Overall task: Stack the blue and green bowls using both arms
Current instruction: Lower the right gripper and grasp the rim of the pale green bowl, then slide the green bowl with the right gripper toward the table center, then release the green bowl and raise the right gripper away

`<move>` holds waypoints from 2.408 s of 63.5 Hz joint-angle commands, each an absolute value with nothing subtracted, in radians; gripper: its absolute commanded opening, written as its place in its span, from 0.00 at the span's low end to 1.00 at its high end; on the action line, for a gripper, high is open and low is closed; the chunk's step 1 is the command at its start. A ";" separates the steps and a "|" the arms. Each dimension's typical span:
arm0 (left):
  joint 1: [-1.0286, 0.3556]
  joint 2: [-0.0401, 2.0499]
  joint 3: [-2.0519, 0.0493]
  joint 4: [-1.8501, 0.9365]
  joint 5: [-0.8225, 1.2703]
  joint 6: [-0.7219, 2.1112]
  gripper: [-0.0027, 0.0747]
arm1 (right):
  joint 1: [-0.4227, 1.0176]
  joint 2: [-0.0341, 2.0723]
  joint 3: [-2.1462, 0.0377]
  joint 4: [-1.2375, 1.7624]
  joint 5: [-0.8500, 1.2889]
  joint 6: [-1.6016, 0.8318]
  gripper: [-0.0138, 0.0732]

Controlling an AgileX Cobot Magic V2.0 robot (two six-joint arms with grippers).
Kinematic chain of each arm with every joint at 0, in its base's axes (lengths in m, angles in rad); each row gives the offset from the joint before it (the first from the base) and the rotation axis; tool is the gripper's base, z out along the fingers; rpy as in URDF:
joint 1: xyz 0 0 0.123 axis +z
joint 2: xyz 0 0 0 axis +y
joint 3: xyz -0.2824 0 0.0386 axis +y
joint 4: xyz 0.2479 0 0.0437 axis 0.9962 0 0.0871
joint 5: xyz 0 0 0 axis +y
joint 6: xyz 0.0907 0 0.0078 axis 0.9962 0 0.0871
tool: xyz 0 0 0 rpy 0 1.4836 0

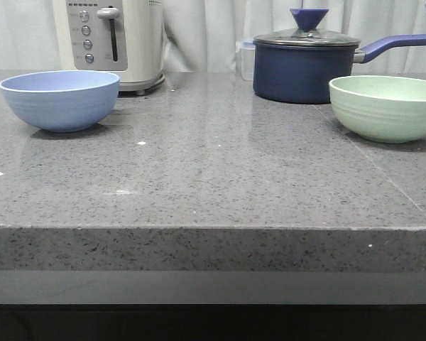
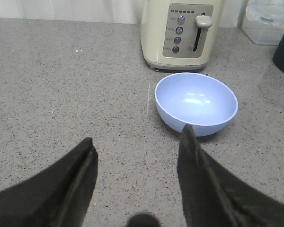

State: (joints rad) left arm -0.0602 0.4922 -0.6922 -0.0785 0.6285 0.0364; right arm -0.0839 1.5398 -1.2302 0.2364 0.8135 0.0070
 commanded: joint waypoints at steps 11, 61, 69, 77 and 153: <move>-0.058 0.502 -0.727 -0.086 0.559 0.041 0.53 | -0.091 1.570 -1.265 0.391 0.718 -0.079 0.48; -0.058 0.502 -0.727 -0.086 0.559 0.041 0.53 | 0.139 1.592 -1.478 0.343 0.771 -0.124 0.10; -0.058 0.502 -0.727 -0.086 0.559 0.041 0.53 | 0.243 1.662 -1.576 0.276 0.811 -0.069 0.10; -0.058 0.502 -0.727 -0.086 0.559 0.041 0.53 | 0.317 1.731 -1.653 0.208 0.839 -0.011 0.10; -0.058 0.502 -0.727 -0.086 0.559 0.041 0.53 | 0.321 1.593 -1.575 0.149 0.861 -0.005 0.56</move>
State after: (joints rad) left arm -0.0602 0.4922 -0.6922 -0.0770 0.6285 0.0364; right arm 0.3461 1.6949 -1.6013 0.1760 0.9068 0.0000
